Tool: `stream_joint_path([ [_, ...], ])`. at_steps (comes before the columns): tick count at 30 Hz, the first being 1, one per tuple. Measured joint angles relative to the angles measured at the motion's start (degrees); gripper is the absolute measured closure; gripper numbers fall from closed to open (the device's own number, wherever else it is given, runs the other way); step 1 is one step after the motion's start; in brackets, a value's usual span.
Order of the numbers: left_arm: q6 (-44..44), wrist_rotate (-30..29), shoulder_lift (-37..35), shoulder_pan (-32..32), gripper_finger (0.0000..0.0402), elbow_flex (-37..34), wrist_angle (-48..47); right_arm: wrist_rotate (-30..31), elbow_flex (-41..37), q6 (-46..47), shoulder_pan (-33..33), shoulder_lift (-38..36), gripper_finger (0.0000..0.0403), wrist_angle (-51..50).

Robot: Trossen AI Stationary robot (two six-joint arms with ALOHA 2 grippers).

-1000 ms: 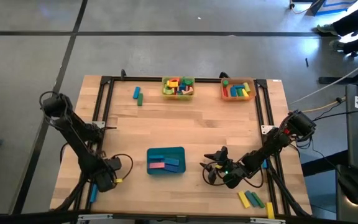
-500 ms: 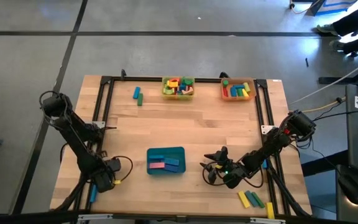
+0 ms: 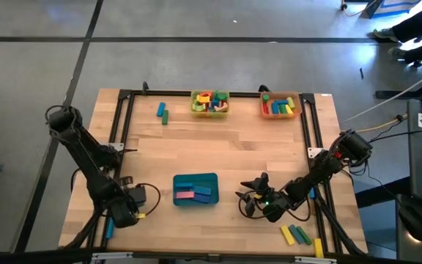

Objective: Sort blocks by size
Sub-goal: Put the blue rectangular block into the blue bin

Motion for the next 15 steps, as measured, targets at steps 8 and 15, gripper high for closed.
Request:
stream_joint_path([
  [8, 11.4, -14.2, -4.3, 5.3, 0.0281, 4.6, 3.3, -0.1, 0.0, 0.1, 0.0, 0.0, 0.0169, 0.1],
  [15, 30.2, -19.3, -3.8, 13.0, 0.0280, 4.2, 18.9, -0.1, 0.0, 0.2, 0.0, 0.0, 0.0169, 0.1],
])
